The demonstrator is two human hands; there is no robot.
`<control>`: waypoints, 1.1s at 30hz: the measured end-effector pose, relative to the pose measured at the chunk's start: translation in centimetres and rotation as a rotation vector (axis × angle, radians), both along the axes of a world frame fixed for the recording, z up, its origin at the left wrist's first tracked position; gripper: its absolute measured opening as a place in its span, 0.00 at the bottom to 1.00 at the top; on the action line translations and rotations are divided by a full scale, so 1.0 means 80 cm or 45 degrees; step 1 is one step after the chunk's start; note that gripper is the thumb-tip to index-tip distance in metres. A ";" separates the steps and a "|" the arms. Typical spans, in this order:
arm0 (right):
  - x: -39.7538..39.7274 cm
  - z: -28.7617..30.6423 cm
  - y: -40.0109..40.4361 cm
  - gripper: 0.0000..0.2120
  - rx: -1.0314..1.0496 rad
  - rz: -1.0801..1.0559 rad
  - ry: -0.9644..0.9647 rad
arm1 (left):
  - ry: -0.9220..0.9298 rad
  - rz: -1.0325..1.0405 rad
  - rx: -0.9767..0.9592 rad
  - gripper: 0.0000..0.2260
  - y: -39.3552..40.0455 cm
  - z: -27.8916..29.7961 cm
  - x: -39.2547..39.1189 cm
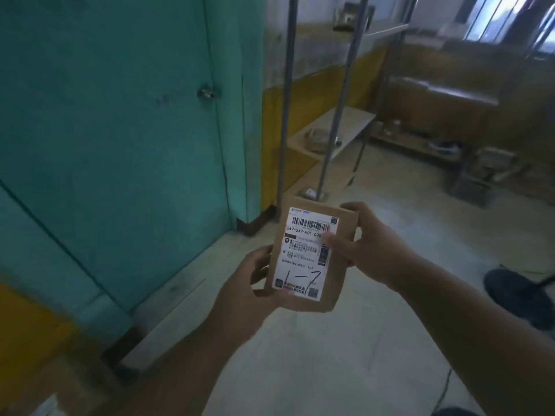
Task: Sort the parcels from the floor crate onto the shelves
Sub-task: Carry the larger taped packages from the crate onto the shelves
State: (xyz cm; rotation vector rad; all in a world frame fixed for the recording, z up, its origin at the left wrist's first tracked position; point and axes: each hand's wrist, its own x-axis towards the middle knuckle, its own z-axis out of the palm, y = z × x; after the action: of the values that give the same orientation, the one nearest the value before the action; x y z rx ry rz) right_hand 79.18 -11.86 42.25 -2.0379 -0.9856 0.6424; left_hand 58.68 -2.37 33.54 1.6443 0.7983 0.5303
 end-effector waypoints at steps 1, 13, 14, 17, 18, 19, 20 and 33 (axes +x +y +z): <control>0.029 0.004 -0.003 0.25 -0.008 -0.001 -0.012 | -0.007 -0.012 0.008 0.28 0.002 0.002 0.028; 0.318 0.000 0.084 0.24 0.113 -0.273 0.028 | -0.071 -0.227 0.028 0.32 0.137 0.010 0.343; 0.347 -0.001 0.089 0.25 0.137 -0.326 0.032 | -0.068 -0.265 0.017 0.32 0.148 0.008 0.378; 0.427 -0.001 0.086 0.30 0.169 -0.515 0.003 | -0.046 -0.398 -0.043 0.33 0.169 0.013 0.485; 0.453 -0.001 0.083 0.31 0.171 -0.573 -0.031 | -0.048 -0.447 -0.060 0.32 0.174 0.015 0.522; 0.479 -0.001 0.078 0.32 0.173 -0.632 -0.053 | -0.046 -0.492 -0.066 0.32 0.177 0.017 0.559; 0.504 -0.002 0.072 0.31 0.183 -0.687 -0.050 | -0.038 -0.536 -0.066 0.31 0.178 0.019 0.596; 0.907 -0.042 0.128 0.32 0.131 -0.578 0.067 | -0.022 -0.432 -0.106 0.33 0.225 -0.019 0.977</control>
State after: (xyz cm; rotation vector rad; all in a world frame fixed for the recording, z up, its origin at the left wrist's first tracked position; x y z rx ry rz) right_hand 151.74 -1.66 38.88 -2.0453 -0.4857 0.3897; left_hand 136.84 15.65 32.05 1.6515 0.5062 0.2673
